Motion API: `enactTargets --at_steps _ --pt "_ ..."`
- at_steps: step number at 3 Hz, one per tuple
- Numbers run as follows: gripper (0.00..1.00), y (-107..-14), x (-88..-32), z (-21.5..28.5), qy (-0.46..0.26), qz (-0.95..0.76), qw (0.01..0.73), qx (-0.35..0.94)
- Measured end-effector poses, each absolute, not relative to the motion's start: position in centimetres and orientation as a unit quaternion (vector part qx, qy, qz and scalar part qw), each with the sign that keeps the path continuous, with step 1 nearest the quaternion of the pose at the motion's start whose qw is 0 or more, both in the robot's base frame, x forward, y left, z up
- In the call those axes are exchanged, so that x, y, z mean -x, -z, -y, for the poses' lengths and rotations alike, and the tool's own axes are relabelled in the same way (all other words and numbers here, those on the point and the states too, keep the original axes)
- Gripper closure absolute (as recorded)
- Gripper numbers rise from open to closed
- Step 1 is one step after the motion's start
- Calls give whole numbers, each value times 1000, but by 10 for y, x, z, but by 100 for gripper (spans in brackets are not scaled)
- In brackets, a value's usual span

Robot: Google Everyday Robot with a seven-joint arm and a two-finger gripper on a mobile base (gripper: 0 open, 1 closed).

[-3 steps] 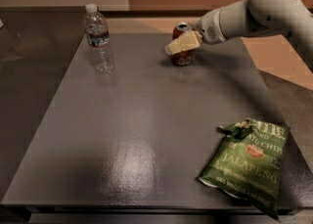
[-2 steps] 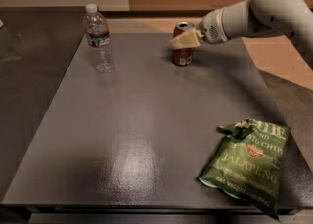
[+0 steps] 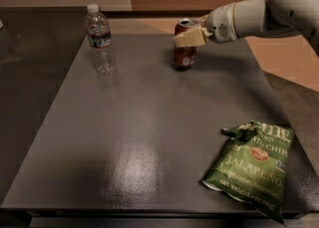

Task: Move coke can near water bottle

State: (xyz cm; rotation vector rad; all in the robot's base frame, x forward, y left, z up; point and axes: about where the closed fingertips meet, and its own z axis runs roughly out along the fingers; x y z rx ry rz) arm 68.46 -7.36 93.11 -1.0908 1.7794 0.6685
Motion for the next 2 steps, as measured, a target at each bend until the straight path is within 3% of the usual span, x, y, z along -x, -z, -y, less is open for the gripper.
enactTargets --at_steps 1,2 --pt "100 -948 -659 44 -304 -683 462 477" --pt "100 -956 -642 8 -317 -648 469 510"
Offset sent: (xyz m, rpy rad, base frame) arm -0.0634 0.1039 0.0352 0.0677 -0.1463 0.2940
